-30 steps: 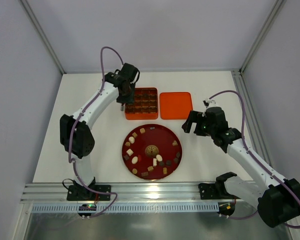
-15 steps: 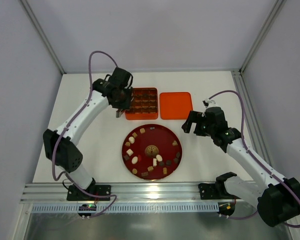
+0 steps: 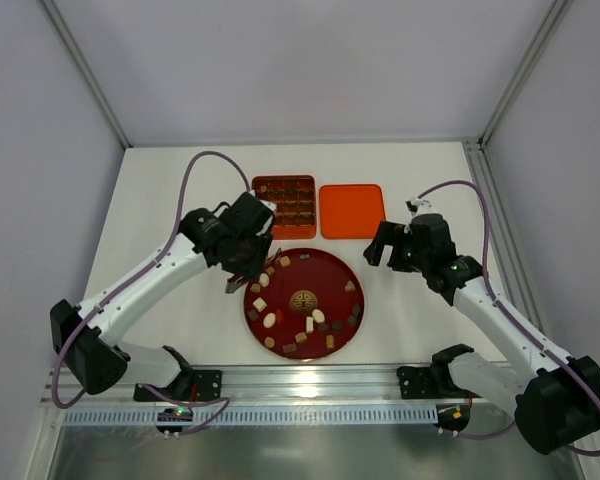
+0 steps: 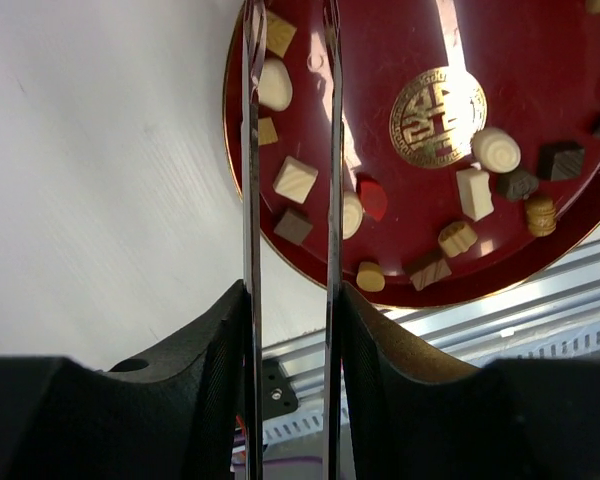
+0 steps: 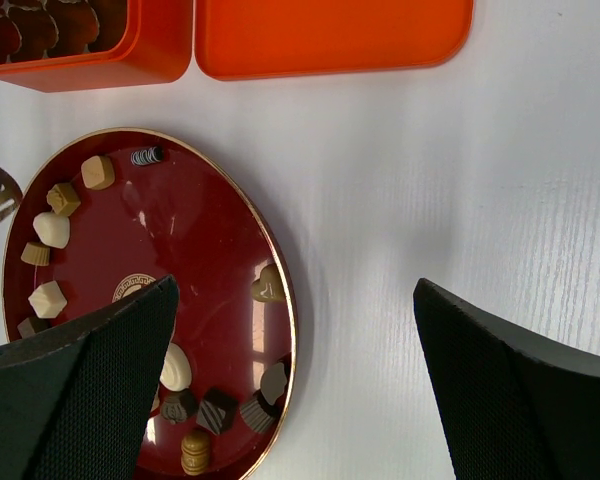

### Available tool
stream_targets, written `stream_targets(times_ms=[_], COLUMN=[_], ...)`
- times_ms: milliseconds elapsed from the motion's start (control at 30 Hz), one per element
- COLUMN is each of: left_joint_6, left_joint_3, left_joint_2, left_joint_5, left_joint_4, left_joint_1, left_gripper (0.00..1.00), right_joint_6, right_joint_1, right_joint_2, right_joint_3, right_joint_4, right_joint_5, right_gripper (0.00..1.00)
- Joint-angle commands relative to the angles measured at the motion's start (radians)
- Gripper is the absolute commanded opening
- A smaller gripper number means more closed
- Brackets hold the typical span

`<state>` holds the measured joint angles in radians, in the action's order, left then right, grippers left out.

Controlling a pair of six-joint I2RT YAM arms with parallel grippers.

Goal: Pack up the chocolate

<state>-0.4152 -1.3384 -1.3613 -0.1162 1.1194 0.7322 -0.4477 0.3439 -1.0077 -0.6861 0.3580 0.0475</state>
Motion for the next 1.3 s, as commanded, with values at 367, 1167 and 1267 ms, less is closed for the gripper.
stream_targets(times_ms=[367,1167,1267], left_joint_6=[-0.040,-0.011,-0.008], left_joint_3=[0.084,0.088,0.088], left_joint_2=[0.010,-0.078,-0.084], left_joint_5=[-0.060,-0.089,-0.091], left_joint_4=[0.002,-0.046,-0.050], left_joint_1=[0.055,0.056,0.056], left_gripper=[0.41,0.41,0.41], right_joint_6=[0.003,0.012,0.012], right_joint_1=[-0.002,0.000,-0.002], right_joint_2=[0.034,0.032,0.035], right_joint_3=[-0.007,-0.007,-0.007], right_joint_4=[-0.037,-0.034,-0.030], right_joint_5=[-0.006,-0.012,-0.014], right_gripper=[1.00,1.00,1.00])
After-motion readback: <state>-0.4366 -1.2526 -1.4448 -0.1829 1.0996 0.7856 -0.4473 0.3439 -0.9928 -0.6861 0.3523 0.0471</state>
